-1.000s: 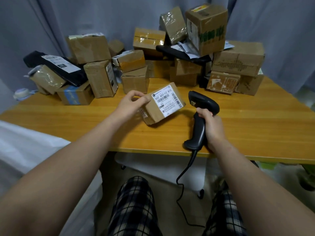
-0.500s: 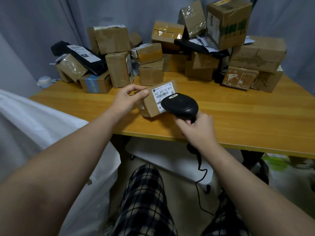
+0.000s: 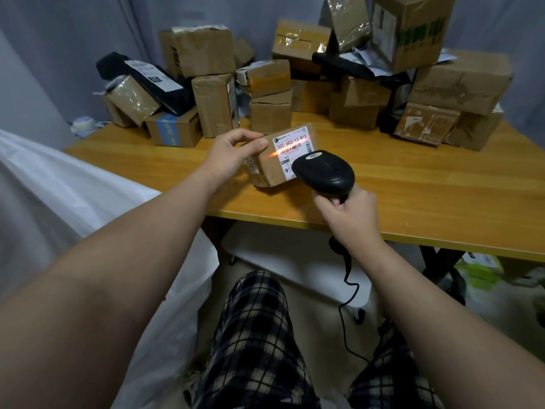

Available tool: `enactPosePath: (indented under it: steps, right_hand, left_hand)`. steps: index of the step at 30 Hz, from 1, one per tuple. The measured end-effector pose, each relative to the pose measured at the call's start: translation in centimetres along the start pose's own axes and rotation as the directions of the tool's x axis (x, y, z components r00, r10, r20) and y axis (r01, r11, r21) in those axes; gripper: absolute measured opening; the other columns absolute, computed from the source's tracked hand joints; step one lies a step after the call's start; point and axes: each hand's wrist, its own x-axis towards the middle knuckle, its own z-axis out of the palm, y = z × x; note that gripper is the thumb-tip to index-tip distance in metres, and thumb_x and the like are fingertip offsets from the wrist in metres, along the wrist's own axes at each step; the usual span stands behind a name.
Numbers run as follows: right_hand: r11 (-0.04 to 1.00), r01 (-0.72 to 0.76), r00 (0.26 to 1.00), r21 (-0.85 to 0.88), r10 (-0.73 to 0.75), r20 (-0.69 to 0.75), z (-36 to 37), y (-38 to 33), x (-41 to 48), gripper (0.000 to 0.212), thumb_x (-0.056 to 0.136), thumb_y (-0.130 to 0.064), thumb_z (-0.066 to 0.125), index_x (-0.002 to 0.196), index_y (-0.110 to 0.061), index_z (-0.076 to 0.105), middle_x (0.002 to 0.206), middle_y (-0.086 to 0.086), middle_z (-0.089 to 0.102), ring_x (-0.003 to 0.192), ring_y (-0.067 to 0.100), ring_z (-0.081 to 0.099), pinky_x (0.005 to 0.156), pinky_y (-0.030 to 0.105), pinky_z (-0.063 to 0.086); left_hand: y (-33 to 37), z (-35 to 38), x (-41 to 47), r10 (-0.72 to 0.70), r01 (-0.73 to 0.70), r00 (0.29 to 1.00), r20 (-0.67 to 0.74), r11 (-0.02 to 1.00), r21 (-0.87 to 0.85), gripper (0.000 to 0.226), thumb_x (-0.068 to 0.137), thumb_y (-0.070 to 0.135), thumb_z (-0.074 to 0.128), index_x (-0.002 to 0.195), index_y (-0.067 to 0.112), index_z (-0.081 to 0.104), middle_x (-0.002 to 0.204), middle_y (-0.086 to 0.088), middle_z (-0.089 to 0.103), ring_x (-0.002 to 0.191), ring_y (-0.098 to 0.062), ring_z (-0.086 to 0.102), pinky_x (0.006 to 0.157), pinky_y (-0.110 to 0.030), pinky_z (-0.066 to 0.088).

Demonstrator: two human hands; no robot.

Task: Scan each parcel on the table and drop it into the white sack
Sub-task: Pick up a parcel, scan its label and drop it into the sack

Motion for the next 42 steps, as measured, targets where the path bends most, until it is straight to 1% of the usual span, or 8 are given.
enactPosePath:
  steps: [6,10,14,22,29,34,38,42]
  right_hand:
    - [1.000,0.011,1.000,0.017,-0.011,-0.014,0.0,0.4,-0.2,0.044,0.080,-0.016,0.072,0.053,-0.026,0.039,0.044,-0.012,0.038,0.045,0.002,0.047,0.046,0.013,0.032]
    - [1.000,0.016,1.000,0.023,-0.015,-0.017,0.1,0.5,-0.3,0.043,0.080,-0.017,0.072,0.054,-0.026,0.039,0.045,-0.012,0.039,0.044,0.005,0.042,0.046,0.014,0.031]
    - [1.000,0.008,1.000,0.028,-0.008,0.004,0.0,0.3,-0.4,0.032,0.081,-0.018,0.071,0.058,-0.019,0.049,0.047,-0.009,0.042,0.047,0.005,0.043,0.046,0.013,0.031]
    - [0.998,0.001,1.000,0.057,0.000,-0.025,0.0,0.5,-1.4,0.045,0.079,-0.014,0.071,0.053,-0.025,0.036,0.045,-0.009,0.037,0.045,0.008,0.040,0.048,0.019,0.031]
    - [0.997,0.006,0.999,0.077,-0.003,-0.045,-0.2,0.7,-1.6,0.050,0.079,-0.012,0.071,0.052,-0.027,0.032,0.043,-0.010,0.035,0.044,0.008,0.039,0.048,0.021,0.032]
    - [0.994,0.032,0.998,0.100,-0.025,-0.064,-0.3,0.6,-1.8,0.049,0.077,-0.011,0.070,0.052,-0.027,0.031,0.041,-0.010,0.033,0.043,0.006,0.039,0.046,0.014,0.027]
    - [0.992,0.043,0.997,0.122,-0.035,-0.065,-0.2,0.6,-2.2,0.044,0.073,-0.016,0.066,0.052,-0.029,0.029,0.042,-0.013,0.041,0.044,0.006,0.037,0.046,0.014,0.025]
    - [0.989,0.012,0.997,0.146,-0.001,-0.076,0.0,1.1,-2.7,0.039,0.070,-0.021,0.062,0.051,-0.029,0.029,0.043,-0.011,0.041,0.044,0.009,0.033,0.048,0.022,0.028]
  left_hand:
    - [-0.1,0.1,0.1,-0.017,0.016,1.000,-0.016,0.999,-0.036,0.015,0.087,0.031,0.068,0.102,0.026,0.067,0.109,0.012,0.063,0.105,-0.002,0.054,0.081,-0.022,0.041]
    - [-0.2,-0.1,0.1,-0.027,0.027,1.000,-0.012,0.999,-0.034,0.016,0.087,0.031,0.068,0.102,0.027,0.067,0.113,0.010,0.063,0.110,-0.006,0.053,0.089,-0.029,0.041]
    - [-0.2,-0.1,0.0,-0.035,0.034,0.999,-0.010,0.999,-0.031,0.018,0.087,0.032,0.068,0.104,0.026,0.067,0.114,0.009,0.062,0.113,-0.009,0.053,0.096,-0.035,0.040]
    - [-0.1,0.1,0.0,-0.042,0.041,0.999,-0.019,0.997,-0.064,0.016,0.089,0.029,0.066,0.103,0.024,0.067,0.109,0.011,0.063,0.104,-0.001,0.054,0.082,-0.021,0.041]
    - [-0.1,0.1,0.0,-0.047,0.045,0.999,-0.022,0.997,-0.064,0.018,0.089,0.029,0.066,0.106,0.022,0.067,0.114,0.008,0.062,0.106,-0.004,0.054,0.082,-0.022,0.041]
    - [-0.1,0.1,0.0,-0.054,0.052,0.998,-0.027,0.996,-0.076,0.014,0.089,0.029,0.066,0.102,0.024,0.067,0.113,0.008,0.063,0.106,-0.005,0.055,0.080,-0.022,0.041]
    - [-0.2,0.1,0.0,-0.058,0.055,0.998,-0.031,0.995,-0.085,0.012,0.089,0.029,0.066,0.100,0.024,0.067,0.114,0.006,0.063,0.106,-0.006,0.055,0.078,-0.022,0.041]
    - [-0.2,0.1,0.0,-0.063,0.059,0.997,-0.042,0.994,-0.090,0.012,0.089,0.028,0.066,0.100,0.024,0.067,0.114,0.006,0.063,0.106,-0.007,0.056,0.077,-0.021,0.041]
